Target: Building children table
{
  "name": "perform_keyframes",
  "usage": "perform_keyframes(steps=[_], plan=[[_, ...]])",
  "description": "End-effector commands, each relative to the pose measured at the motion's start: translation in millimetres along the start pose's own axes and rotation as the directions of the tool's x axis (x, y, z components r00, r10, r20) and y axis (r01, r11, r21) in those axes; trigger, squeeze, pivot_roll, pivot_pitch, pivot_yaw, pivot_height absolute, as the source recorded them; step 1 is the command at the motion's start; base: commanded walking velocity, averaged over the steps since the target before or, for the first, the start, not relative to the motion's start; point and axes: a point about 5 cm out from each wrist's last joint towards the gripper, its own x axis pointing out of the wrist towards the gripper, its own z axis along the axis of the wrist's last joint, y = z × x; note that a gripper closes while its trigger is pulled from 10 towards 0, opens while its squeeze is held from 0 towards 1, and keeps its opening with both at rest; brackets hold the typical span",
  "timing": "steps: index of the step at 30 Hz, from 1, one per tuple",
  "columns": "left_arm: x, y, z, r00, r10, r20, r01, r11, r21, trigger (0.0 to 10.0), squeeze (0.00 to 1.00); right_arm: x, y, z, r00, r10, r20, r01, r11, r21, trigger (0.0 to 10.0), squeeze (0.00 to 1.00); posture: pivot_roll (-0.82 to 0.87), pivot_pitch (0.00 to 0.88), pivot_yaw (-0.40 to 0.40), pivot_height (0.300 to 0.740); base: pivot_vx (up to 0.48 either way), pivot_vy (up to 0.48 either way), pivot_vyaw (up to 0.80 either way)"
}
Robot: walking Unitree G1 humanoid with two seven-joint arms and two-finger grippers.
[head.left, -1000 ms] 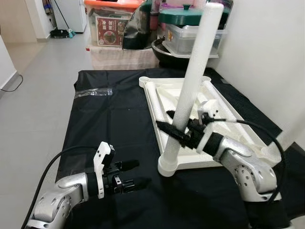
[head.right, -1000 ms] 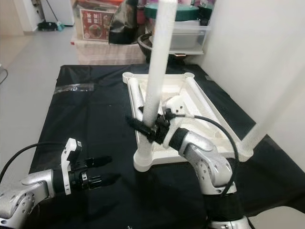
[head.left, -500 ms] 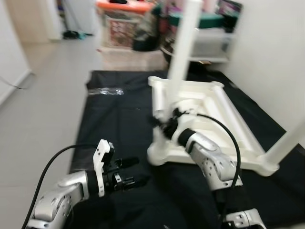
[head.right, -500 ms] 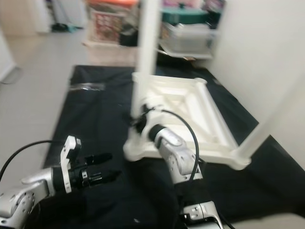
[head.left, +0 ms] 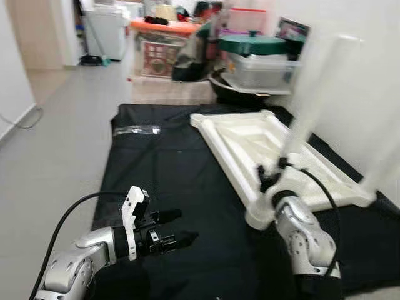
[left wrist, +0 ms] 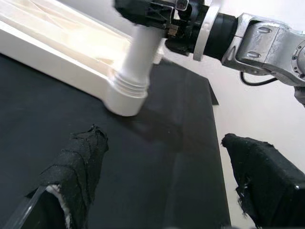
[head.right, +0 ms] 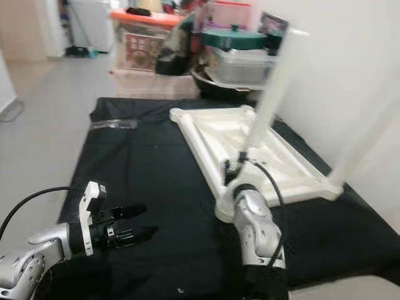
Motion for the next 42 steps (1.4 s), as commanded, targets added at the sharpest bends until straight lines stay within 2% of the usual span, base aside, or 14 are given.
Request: perform_keyframes(steps=[1, 5, 10, 18, 19, 21, 23, 24, 26, 28, 34, 39, 40, 42], plan=[[2.0, -0.7, -0.1, 1.000, -0.013, 0.003, 0.013, 1.000, -0.010, 10.0, 0.00, 2.4, 18.1, 5.3, 0.973, 0.230, -0.007, -0.230, 0.973, 0.004, 10.0, 0.00, 0.05, 0.000, -0.102, 0.740, 0.000, 0.000, 0.00], [3.8, -1.0, 0.1, 1.000, -0.017, 0.013, 0.018, 1.000, -0.013, 10.0, 0.00, -10.5, 23.3, 23.2, 0.805, 0.593, 0.033, -0.591, 0.805, -0.045, 10.0, 0.00, 0.05, 0.000, -0.103, 0.740, 0.000, 0.000, 0.00], [4.3, -1.4, 0.0, 1.000, -0.018, 0.012, 0.018, 1.000, -0.012, 10.0, 0.00, -12.9, 23.4, 23.7, 0.770, 0.638, 0.023, -0.636, 0.770, -0.057, 10.0, 0.00, 0.05, 0.000, -0.103, 0.740, 0.000, 0.000, 0.00], [5.0, -2.1, -1.6, 1.000, -0.011, 0.010, 0.011, 1.000, -0.011, 10.0, 0.00, -7.1, 61.2, 4.4, 0.525, 0.846, -0.090, -0.849, 0.512, -0.133, 10.0, 0.00, 0.08, 0.000, -0.122, 0.740, 0.000, 0.000, 0.00], [5.0, -2.3, -1.7, 1.000, -0.011, 0.010, 0.011, 1.000, -0.011, 10.0, 0.00, -6.5, 61.3, 4.3, 0.523, 0.848, -0.089, -0.849, 0.510, -0.136, 10.0, 0.00, 0.08, 0.000, -0.122, 0.740, 0.000, 0.000, 0.00], [4.5, -2.0, -2.2, 1.000, -0.006, 0.012, 0.007, 1.000, -0.012, 10.0, 0.00, -2.6, 60.0, 4.3, 0.557, 0.827, -0.075, -0.825, 0.540, -0.169, 3.5, 0.00, 0.08, 0.000, -0.123, 0.740, 0.000, 0.000, 0.00], [4.2, -1.9, -2.3, 1.000, -0.006, 0.013, 0.006, 1.000, -0.013, 10.0, 0.00, -1.3, 59.2, 4.2, 0.571, 0.818, -0.071, -0.814, 0.553, -0.178, 3.5, 0.00, 0.08, 0.000, -0.123, 0.740, 0.000, 0.000, 0.00], [4.0, -3.1, -2.2, 1.000, -0.014, 0.014, 0.014, 1.000, -0.016, 10.0, 0.00, 7.9, 46.7, 0.8, 0.707, 0.702, -0.084, -0.700, 0.678, -0.224, 0.0, 0.00, 0.07, 0.000, -0.117, 0.740, 0.000, 0.000, 0.00], [3.8, -3.5, -2.2, 1.000, -0.016, 0.014, 0.016, 1.000, -0.016, 10.0, 0.00, 12.4, 40.4, -1.3, 0.770, 0.631, -0.092, -0.631, 0.734, -0.251, 0.0, 0.00, 0.07, 0.000, -0.117, 0.740, 0.000, 0.000, 0.00], [3.9, -3.3, -2.0, 1.000, -0.021, 0.021, 0.021, 1.000, -0.021, 10.0, 0.00, 29.9, -2.8, -9.6, 0.987, 0.133, -0.087, -0.152, 0.953, -0.261, 0.0, 0.00, 0.06, 0.000, -0.119, 0.740, 0.000, 0.000, 0.00], [4.2, -4.6, -2.0, 1.000, -0.018, 0.024, 0.018, 1.000, -0.020, 10.0, 0.00, 0.6, -62.4, -27.0, 0.896, -0.440, -0.062, 0.421, 0.885, -0.197, 0.0, 0.00, 0.06, 0.000, -0.114, 0.740, 0.000, 0.000, 0.00], [2.5, -4.4, -1.8, 1.000, -0.020, 0.019, 0.020, 1.000, -0.018, 10.0, 0.00, -28.8, -65.4, -26.1, 0.867, -0.498, -0.010, 0.474, 0.831, -0.292, 0.4, 0.00, 0.04, 0.000, -0.106, 0.740, 0.000, 0.000, 0.00], [1.9, -3.7, -1.5, 1.000, -0.020, 0.019, 0.020, 1.000, -0.019, 10.0, 0.00, -30.9, -64.1, -24.2, 0.868, -0.497, -0.014, 0.474, 0.834, -0.282, 6.8, 0.00, 0.03, 0.000, -0.098, 0.740, 0.000, 0.000, 0.00], [1.8, -3.3, -1.3, 1.000, -0.022, 0.022, 0.023, 1.000, -0.021, 10.0, 0.00, -29.6, -61.5, -22.8, 0.880, -0.474, -0.026, 0.452, 0.855, -0.255, 10.0, 0.00, 0.03, 0.000, -0.098, 0.740, 0.000, 0.000, 0.00]])
